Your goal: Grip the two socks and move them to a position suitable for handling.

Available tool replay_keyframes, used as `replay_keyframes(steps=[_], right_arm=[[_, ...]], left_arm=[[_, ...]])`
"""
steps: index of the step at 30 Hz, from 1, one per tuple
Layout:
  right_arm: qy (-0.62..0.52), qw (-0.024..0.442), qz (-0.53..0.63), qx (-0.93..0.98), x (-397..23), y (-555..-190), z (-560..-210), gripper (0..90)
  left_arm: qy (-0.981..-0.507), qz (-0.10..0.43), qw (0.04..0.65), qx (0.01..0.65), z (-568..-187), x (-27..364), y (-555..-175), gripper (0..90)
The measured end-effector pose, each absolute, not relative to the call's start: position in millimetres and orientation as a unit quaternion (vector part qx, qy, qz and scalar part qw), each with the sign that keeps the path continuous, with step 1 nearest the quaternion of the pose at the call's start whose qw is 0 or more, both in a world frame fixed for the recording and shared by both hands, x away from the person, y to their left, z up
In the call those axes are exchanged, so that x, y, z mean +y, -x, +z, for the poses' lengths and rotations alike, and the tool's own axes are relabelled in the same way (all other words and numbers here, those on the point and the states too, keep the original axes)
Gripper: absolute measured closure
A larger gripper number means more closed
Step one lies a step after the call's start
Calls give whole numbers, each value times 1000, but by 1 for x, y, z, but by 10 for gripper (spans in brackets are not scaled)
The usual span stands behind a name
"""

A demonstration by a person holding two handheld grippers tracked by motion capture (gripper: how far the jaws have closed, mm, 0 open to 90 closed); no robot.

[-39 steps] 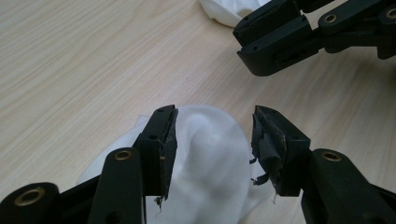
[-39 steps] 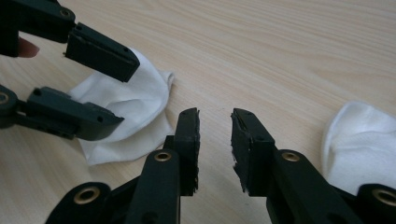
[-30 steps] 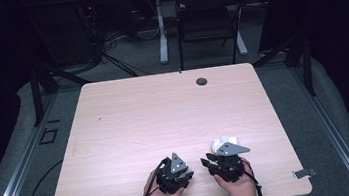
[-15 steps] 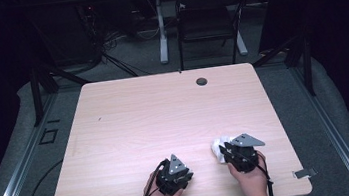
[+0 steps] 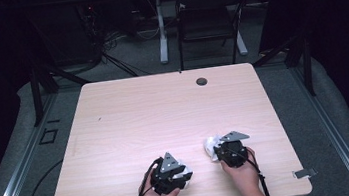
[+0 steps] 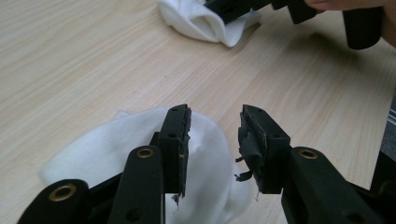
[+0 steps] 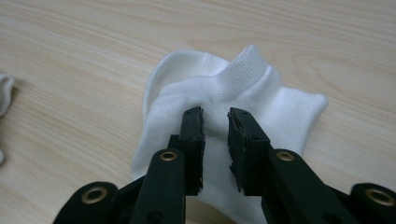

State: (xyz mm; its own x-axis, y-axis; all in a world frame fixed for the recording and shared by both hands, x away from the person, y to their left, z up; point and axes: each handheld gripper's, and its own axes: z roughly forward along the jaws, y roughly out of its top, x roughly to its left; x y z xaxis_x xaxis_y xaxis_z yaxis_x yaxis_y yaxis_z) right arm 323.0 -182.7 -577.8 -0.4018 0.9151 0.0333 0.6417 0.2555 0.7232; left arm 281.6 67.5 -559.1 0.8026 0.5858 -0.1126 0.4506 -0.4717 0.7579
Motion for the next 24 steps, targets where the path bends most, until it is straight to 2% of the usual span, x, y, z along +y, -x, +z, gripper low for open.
replay_keyframes(steps=[6,12,20,24], right_arm=[[-489,171,356,777,-140,-343,-578,748],[-466,164,362,790,-102,-358,-579,747],[-455,154,368,796,-79,-369,-580,745],[-455,139,385,790,-77,-370,-576,694]], left_arm=[[-853,91,409,310,-557,82,-282,617],[-855,90,402,316,-563,89,-280,611],[-854,92,402,318,-566,91,-279,610],[-856,90,402,313,-566,87,-278,608]])
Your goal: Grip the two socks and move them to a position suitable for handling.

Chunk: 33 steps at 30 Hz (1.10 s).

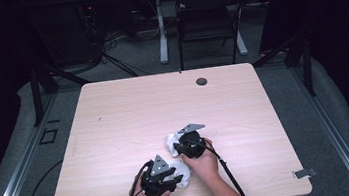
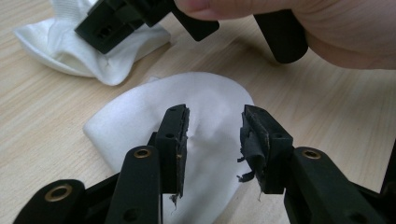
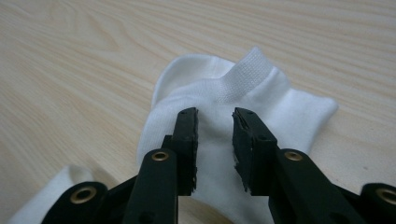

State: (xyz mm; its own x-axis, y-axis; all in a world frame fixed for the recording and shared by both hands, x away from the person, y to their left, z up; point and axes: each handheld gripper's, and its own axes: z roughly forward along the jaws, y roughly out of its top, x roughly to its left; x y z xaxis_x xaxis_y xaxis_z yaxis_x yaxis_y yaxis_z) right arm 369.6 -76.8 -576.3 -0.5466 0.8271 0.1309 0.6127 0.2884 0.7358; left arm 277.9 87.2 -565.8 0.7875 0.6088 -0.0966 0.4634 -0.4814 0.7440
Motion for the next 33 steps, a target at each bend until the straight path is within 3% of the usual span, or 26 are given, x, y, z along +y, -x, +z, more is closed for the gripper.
replay_keyframes(steps=[6,14,25,33], right_arm=[[-449,169,410,775,-93,-358,-554,611],[-437,197,440,759,-138,-321,-527,575],[-419,194,460,759,-167,-281,-534,565],[-404,171,460,772,-158,-278,-541,626]], left_arm=[[-859,90,400,308,-563,74,-281,595],[-871,110,381,289,-568,48,-280,606],[-875,112,370,290,-573,46,-279,886],[-853,102,414,301,-560,59,-280,898]])
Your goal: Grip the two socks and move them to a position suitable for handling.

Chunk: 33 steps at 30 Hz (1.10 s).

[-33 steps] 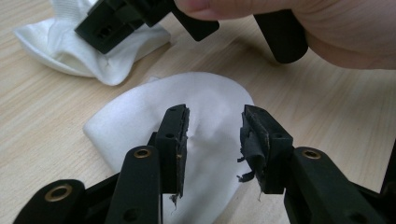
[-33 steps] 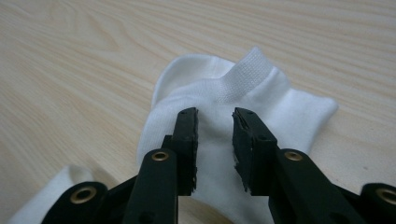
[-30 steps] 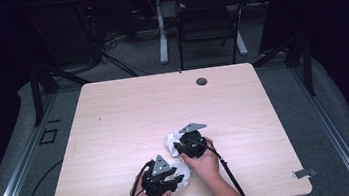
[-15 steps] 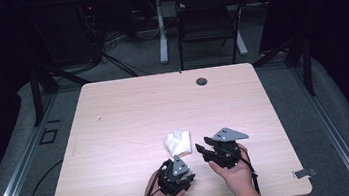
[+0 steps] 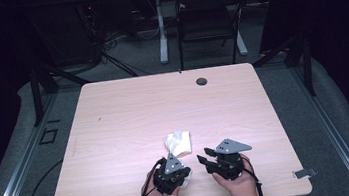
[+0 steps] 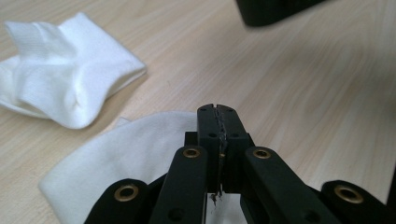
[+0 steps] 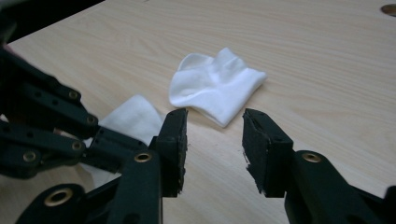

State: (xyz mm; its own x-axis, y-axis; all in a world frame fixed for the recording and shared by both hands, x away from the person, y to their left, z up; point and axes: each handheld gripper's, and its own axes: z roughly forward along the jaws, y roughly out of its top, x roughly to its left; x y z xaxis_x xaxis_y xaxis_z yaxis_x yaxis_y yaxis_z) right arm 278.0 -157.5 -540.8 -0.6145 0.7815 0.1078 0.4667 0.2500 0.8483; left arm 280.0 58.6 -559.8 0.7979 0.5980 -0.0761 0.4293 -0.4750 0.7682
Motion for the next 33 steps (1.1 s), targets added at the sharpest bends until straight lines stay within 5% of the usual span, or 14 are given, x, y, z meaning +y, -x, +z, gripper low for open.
replay_keyframes(steps=[15,33], right_arm=[[-361,87,422,827,-105,-281,-570,738],[-364,99,370,849,-110,-278,-578,784]], left_arm=[[-822,120,451,326,-525,106,-283,898],[-829,132,389,380,-543,179,-279,866]])
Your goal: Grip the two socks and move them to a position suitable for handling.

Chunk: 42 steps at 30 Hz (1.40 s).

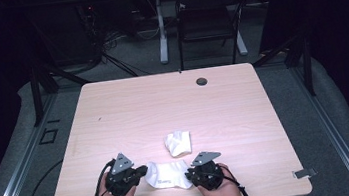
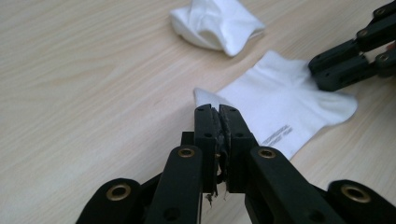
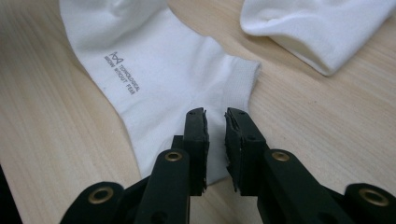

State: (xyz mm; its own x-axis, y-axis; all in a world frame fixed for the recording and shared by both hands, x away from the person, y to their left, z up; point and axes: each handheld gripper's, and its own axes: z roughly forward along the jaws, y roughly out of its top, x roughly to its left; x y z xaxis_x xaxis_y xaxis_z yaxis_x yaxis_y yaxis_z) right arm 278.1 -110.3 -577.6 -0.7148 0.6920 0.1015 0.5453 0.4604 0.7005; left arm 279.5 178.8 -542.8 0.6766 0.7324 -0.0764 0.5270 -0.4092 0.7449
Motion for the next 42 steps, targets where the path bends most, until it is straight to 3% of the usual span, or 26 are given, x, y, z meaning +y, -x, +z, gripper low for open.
replay_keyframes(steps=[4,8,13,18,24,42], right_arm=[[-364,96,366,851,-114,-277,-577,783],[-369,95,360,851,-116,-277,-575,778],[-371,111,383,839,-116,-275,-569,760],[-352,116,396,840,-108,-280,-570,712],[-349,111,375,852,-105,-282,-578,721],[-368,82,362,852,-122,-276,-575,738]], left_arm=[[-830,132,379,388,-548,188,-279,821],[-813,162,397,393,-543,196,-279,719],[-815,147,421,370,-545,190,-283,643],[-834,128,409,349,-559,172,-286,621],[-860,120,371,329,-577,164,-284,616],[-858,96,384,326,-580,161,-273,603]])
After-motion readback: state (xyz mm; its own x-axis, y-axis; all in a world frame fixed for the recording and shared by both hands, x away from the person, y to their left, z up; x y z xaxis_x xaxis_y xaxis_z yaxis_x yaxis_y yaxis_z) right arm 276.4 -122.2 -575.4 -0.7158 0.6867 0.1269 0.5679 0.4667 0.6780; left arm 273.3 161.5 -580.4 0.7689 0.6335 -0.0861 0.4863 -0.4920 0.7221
